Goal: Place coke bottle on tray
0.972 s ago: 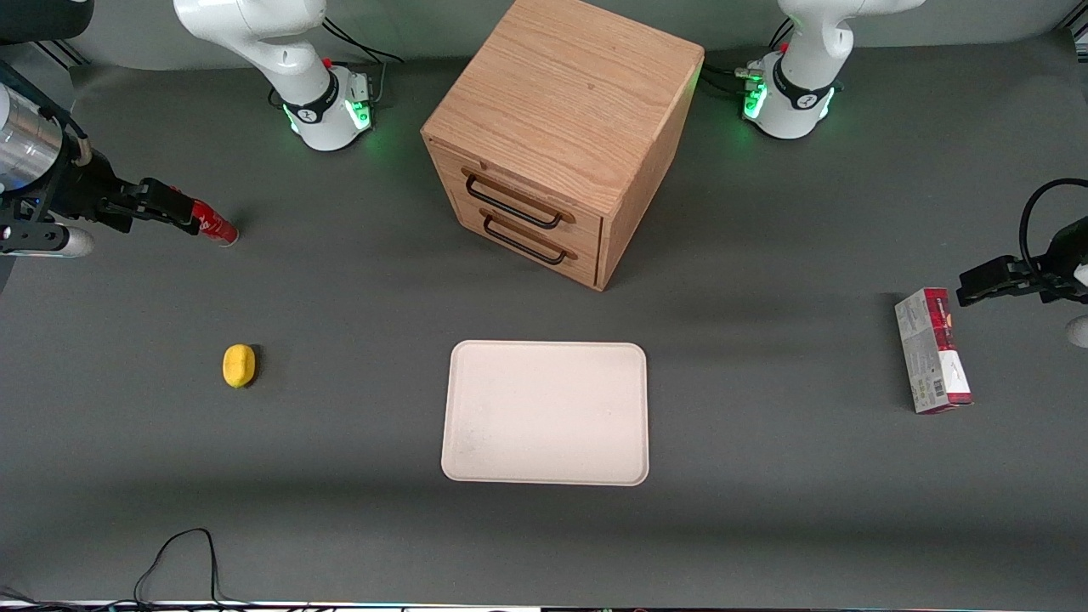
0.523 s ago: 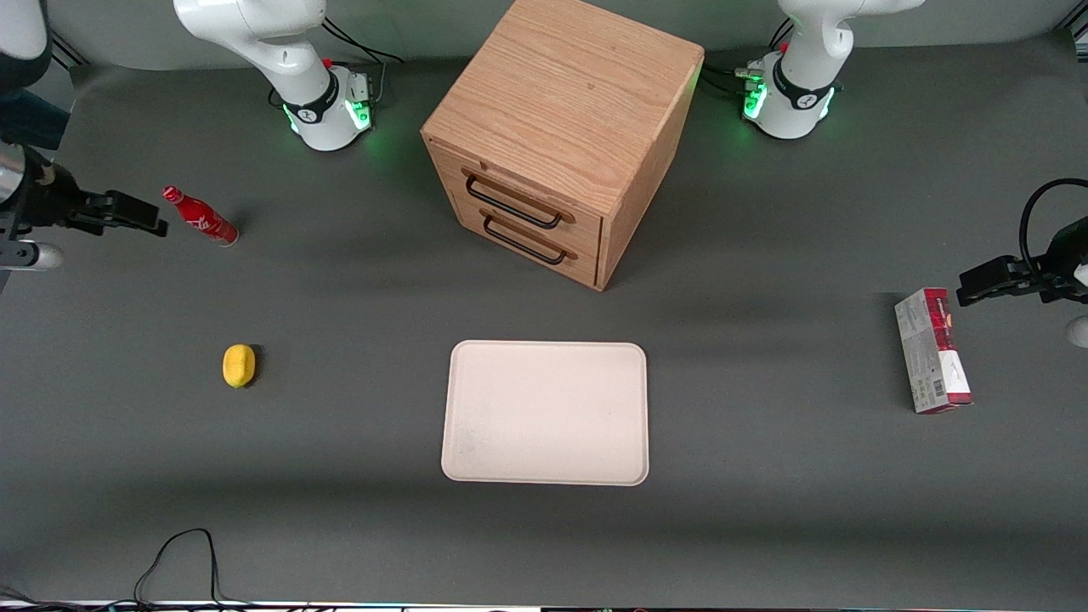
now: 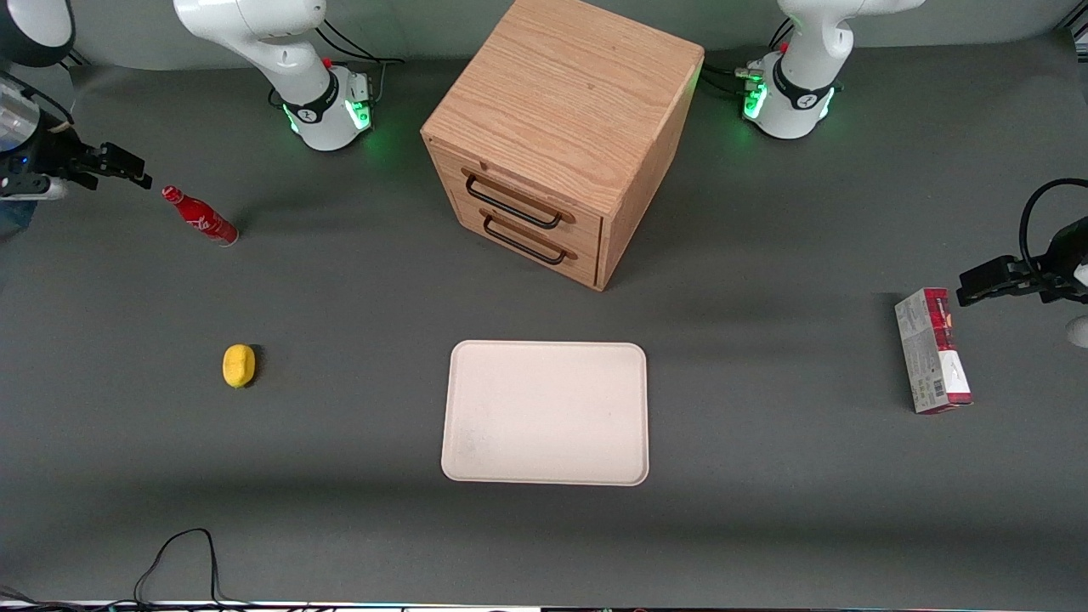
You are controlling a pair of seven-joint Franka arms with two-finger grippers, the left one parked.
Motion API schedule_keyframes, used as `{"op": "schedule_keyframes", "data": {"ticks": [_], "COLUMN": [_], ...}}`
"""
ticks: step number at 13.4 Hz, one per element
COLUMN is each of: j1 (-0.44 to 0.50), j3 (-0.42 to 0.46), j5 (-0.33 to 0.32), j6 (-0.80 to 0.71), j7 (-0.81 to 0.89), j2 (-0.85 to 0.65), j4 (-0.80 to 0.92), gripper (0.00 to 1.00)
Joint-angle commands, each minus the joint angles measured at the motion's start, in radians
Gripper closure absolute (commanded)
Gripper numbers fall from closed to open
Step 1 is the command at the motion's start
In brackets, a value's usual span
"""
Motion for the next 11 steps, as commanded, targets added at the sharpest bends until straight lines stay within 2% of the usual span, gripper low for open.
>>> {"op": "schedule_keyframes", "data": {"ticks": [1, 5, 11], "j1": [0.012, 0.012, 0.013], "j3": [-0.141, -0.27, -0.303], "j5": [-0.092, -0.17, -0.186], "j6": [0.133, 0.326, 0.412], "j7": [-0.043, -0.051, -0.051], "j2": [-0.072, -0.063, -0.012], "j4": [-0.155, -0.287, -0.326], "gripper": [0.0, 0.0, 0.0]}}
